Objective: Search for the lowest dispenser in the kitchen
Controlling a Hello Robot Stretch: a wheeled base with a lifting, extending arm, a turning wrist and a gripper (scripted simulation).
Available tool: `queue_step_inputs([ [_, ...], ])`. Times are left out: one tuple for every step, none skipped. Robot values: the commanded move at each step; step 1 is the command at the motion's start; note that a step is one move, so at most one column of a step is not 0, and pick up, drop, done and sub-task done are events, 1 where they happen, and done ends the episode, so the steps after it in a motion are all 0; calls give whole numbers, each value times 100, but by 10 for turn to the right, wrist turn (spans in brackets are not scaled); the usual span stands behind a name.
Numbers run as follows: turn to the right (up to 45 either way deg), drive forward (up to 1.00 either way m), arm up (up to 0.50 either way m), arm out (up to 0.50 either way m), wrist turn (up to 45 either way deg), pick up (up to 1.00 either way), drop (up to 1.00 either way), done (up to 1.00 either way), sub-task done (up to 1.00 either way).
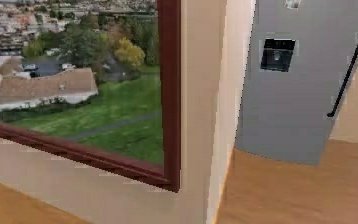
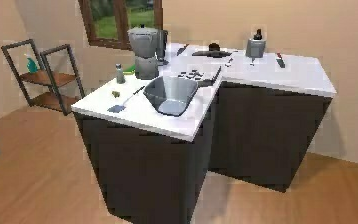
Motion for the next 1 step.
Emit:
queue_step_inputs([
  [360,0,0,0,0,0,0,0,0],
])
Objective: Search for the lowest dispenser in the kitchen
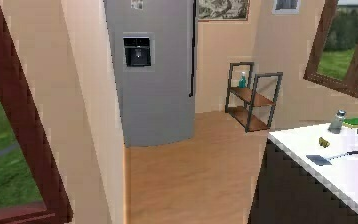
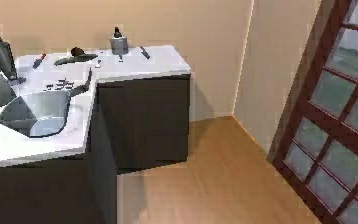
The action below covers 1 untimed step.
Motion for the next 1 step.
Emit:
queue_step_inputs([
  [0,100,0,0,0,0,0,0,0],
])
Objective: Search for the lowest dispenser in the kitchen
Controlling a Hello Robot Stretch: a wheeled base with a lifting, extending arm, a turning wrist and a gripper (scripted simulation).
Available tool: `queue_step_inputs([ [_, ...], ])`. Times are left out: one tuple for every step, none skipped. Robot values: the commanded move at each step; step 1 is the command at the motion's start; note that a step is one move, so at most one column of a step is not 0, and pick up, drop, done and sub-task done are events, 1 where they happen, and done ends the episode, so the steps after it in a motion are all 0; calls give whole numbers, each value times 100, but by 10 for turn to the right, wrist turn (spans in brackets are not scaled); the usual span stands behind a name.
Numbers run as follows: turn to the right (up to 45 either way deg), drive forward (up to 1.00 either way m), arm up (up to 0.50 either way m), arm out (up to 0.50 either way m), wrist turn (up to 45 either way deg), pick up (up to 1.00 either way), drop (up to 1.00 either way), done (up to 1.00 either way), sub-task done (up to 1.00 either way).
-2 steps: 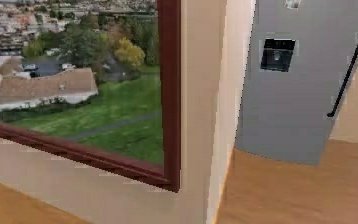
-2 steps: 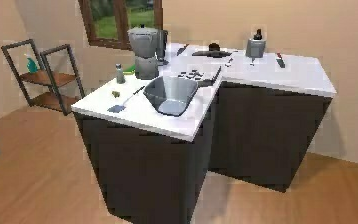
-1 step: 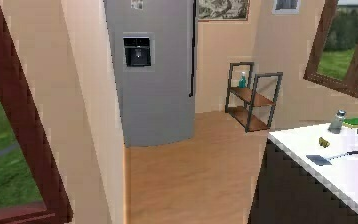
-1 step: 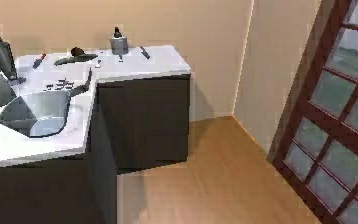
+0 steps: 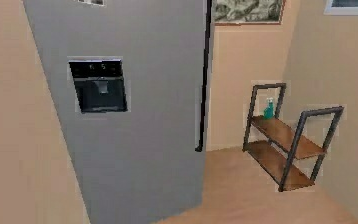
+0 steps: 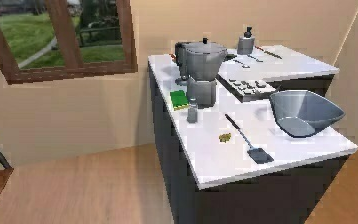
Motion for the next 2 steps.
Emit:
queue_step_inputs([
  [90,0,0,0,0,0,0,0,0],
  [0,5,0,0,0,0,0,0,0],
])
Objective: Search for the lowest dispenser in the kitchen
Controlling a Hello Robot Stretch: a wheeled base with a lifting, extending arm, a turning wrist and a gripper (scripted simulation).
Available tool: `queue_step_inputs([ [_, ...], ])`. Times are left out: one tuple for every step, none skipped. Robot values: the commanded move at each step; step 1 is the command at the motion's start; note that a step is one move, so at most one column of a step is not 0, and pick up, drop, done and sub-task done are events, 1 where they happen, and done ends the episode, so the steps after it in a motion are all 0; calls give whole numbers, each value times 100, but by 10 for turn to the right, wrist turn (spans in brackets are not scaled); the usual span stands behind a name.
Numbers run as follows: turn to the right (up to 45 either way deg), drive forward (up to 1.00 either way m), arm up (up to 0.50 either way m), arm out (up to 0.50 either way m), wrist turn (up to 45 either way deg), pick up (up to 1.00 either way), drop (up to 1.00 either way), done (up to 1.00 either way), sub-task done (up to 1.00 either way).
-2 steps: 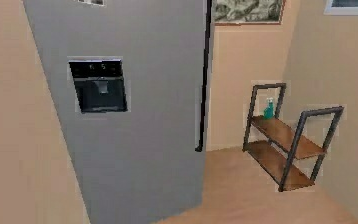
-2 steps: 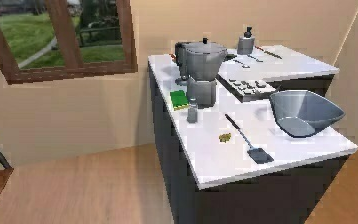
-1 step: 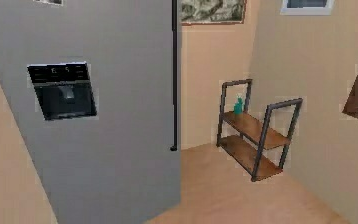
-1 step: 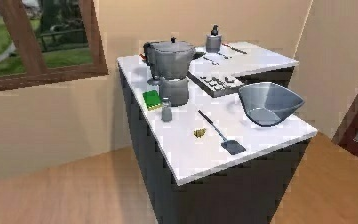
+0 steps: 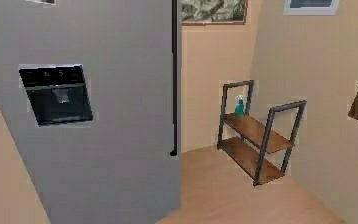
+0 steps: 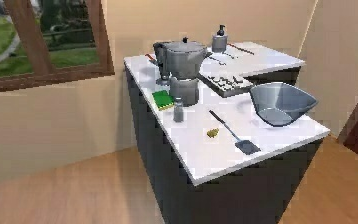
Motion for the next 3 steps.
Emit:
queue_step_inputs([
  [390,0,0,0,0,0,0,0,0],
  [0,30,0,0,0,0,0,0,0],
  [-90,0,0,0,0,0,0,0,0],
])
